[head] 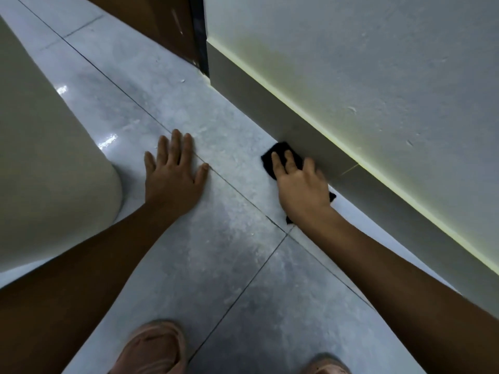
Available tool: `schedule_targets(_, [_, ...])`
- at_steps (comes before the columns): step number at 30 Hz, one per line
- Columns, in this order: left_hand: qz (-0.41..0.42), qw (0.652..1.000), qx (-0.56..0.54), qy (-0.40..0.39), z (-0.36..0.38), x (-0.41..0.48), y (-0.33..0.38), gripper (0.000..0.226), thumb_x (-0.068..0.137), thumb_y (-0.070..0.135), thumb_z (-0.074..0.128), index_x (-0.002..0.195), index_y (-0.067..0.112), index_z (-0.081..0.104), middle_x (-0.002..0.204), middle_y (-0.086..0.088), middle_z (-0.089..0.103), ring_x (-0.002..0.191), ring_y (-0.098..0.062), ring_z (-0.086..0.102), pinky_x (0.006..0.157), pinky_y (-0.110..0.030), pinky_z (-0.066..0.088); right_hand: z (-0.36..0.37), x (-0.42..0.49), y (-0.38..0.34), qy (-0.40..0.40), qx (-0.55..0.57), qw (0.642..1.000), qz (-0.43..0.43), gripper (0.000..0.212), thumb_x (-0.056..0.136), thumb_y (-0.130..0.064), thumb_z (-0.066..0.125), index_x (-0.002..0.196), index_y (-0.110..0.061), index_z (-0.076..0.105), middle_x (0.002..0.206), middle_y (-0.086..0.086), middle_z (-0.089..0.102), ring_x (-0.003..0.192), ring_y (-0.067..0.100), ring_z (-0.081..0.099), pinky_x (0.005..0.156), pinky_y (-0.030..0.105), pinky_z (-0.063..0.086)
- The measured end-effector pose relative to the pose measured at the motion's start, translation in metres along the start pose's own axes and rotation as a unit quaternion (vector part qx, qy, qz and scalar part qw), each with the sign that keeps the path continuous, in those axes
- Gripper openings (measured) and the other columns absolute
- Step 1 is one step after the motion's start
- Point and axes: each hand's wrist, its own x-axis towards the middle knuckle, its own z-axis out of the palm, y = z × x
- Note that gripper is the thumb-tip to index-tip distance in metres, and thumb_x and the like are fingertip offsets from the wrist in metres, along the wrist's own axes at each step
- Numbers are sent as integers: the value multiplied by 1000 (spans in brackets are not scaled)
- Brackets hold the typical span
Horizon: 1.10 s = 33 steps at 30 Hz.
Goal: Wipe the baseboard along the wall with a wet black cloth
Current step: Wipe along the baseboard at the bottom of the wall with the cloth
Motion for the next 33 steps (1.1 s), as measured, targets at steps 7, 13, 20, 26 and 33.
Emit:
schedule_targets(7, [1,1000,13,5,4,2,-2,70,91,58,12,150,21,-2,159,-7,-5,146,-27,-9,116,-46,-4,-41,77,-44,-7,3,995,-95,62,97,-12,29,153,-20,4,160,9,5,133,39,22,104,44,29])
schedule_targets(13, [-25,1000,-8,-2,-2,15,-15,68,93,58,13,150,25,-5,159,-5,-12,145,-25,-13,115,-45,-8,-26,42,-31,-2,-1,999,-54,62,98,-14,31,153,-15,3,159,13,8,130,38,29,97,43,38])
schedule_targets(20, [-52,999,-7,16,-2,16,-19,68,95,53,16,150,18,-2,160,-3,-5,146,-26,-8,116,-49,-2,-31,42,-30,-51,-34,997,-37,79,91,-14,50,153,-16,1,157,13,13,128,37,29,92,41,42])
schedule_targets(26, [-54,998,5,20,1,18,-20,71,91,56,8,150,19,-4,159,-2,-6,146,-25,-9,116,-48,-4,-76,108,-72,-40,-37,993,-103,65,97,-14,37,153,-15,5,158,15,12,136,37,22,100,43,35])
schedule_targets(33, [-53,998,14,23,0,19,-19,72,90,56,6,150,19,-4,159,-3,-7,146,-25,-9,115,-48,-3,-95,148,-107,-42,-2,992,-116,69,96,-13,38,153,-16,0,159,13,3,137,41,15,105,44,30])
